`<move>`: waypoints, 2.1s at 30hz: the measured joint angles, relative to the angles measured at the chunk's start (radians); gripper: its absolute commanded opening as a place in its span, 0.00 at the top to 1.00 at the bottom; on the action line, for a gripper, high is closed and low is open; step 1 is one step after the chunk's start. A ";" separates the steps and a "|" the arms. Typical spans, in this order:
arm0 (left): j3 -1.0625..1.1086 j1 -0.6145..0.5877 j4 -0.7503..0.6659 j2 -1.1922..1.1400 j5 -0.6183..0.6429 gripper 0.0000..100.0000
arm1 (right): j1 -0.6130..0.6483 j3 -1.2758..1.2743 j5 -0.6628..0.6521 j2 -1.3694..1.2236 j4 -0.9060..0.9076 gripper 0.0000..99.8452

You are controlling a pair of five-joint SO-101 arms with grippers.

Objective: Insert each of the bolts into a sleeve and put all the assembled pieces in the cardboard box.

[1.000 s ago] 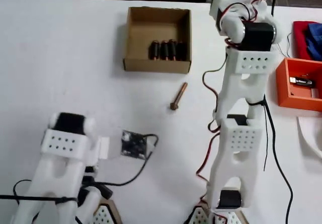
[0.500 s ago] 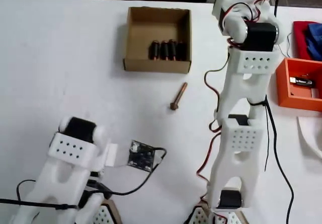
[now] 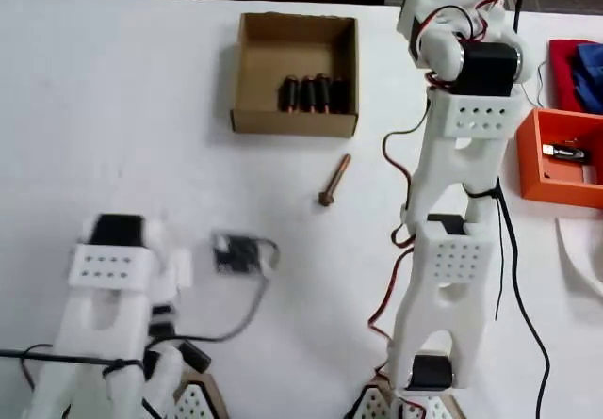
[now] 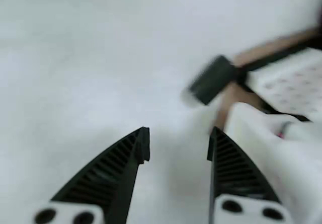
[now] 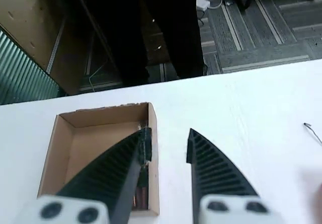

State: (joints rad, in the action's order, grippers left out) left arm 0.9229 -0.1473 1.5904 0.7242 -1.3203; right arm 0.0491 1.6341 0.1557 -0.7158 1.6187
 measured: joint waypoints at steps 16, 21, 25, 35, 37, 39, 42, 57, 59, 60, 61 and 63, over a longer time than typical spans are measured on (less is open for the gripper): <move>-0.416 -0.933 -0.508 0.000 0.950 0.78 | 0.279 -0.141 -0.092 0.040 0.127 0.89; -0.433 -1.178 -0.614 -0.043 0.997 0.78 | 0.336 -0.384 -0.133 0.203 0.127 0.89; -0.489 -1.278 -0.623 -0.215 1.097 0.78 | 0.408 -0.764 -0.153 0.430 0.127 0.89; -1.220 -1.378 -0.232 -0.993 1.189 0.78 | 0.720 -1.869 -0.270 1.103 -0.336 0.89; -1.432 -1.387 -0.104 -1.135 1.189 0.78 | 0.810 -2.094 -0.270 1.220 -0.465 0.89; -1.646 -1.396 -0.005 -1.249 1.189 0.78 | 0.899 -2.292 -0.270 1.320 -0.582 0.89; -1.967 -1.409 0.075 -1.384 1.189 0.78 | 1.003 -2.496 -0.270 1.439 -0.733 0.89; -2.443 -1.453 0.161 -1.628 1.189 0.78 | 1.250 -2.740 -0.270 1.826 -0.763 0.87; -2.446 -1.453 0.163 -1.628 1.189 0.78 | 1.300 -2.740 -0.270 1.827 -0.723 0.83; -2.446 -1.453 0.163 -1.628 1.189 0.78 | 1.310 -2.740 -0.270 1.827 -0.709 0.82; -2.446 -1.453 0.163 -1.628 1.189 0.78 | 1.313 -2.740 -0.270 1.827 -0.692 0.81; -2.446 -1.461 0.163 -1.628 1.189 0.78 | 1.321 -2.740 -0.270 1.821 -0.643 0.81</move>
State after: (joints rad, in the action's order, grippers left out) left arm -1.5228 -1.6080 1.7530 -0.9037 -0.1312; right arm 1.3702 -1.1063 -0.1143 1.1055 0.9759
